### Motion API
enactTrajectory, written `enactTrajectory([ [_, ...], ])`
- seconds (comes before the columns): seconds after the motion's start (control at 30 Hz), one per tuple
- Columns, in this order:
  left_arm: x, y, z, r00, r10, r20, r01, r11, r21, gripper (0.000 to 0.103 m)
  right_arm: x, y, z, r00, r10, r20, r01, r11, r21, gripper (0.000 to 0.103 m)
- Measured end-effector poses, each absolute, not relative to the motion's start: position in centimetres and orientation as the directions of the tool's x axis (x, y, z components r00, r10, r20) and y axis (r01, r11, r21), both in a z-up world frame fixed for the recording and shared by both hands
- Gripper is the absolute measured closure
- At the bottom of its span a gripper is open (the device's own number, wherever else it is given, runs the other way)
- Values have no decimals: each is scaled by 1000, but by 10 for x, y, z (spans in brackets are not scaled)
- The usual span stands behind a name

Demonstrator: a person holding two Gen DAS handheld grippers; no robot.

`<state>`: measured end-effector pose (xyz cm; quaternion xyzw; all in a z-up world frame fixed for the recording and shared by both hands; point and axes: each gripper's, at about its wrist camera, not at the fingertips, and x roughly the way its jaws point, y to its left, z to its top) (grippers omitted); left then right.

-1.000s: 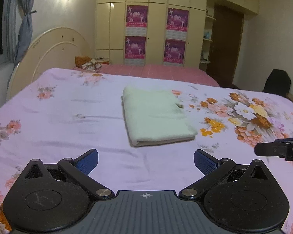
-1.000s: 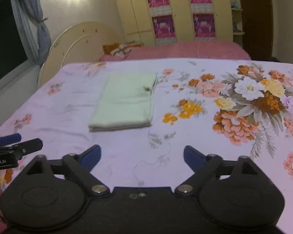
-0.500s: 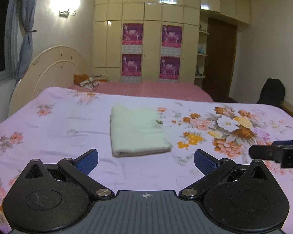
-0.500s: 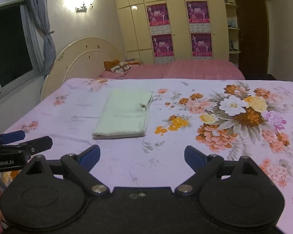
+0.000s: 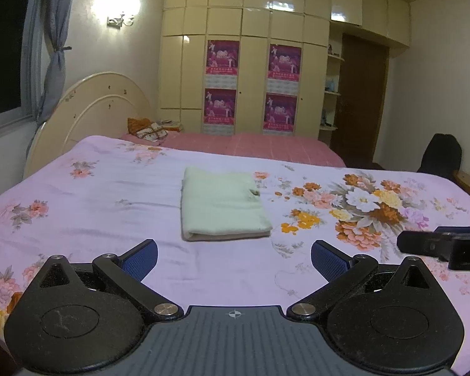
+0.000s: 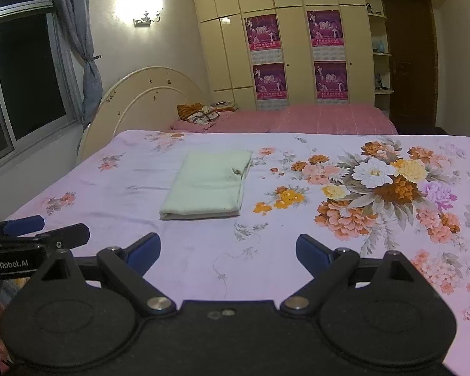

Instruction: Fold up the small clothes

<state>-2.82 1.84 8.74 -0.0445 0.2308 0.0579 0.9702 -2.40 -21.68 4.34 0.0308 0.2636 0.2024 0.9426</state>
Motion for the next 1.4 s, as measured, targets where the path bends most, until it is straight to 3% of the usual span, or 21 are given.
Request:
enactTrajectory([
  [0.23,-30,18,91,892,95,-442,-139,988,-67,0,-29,-220,49,803,405,-436,-358,914,189,10],
  [1.4,-24,23,98,907,81,-413,-120,990,-69,0,-26,-210,45,804,395,-445,-356,919,172,9],
])
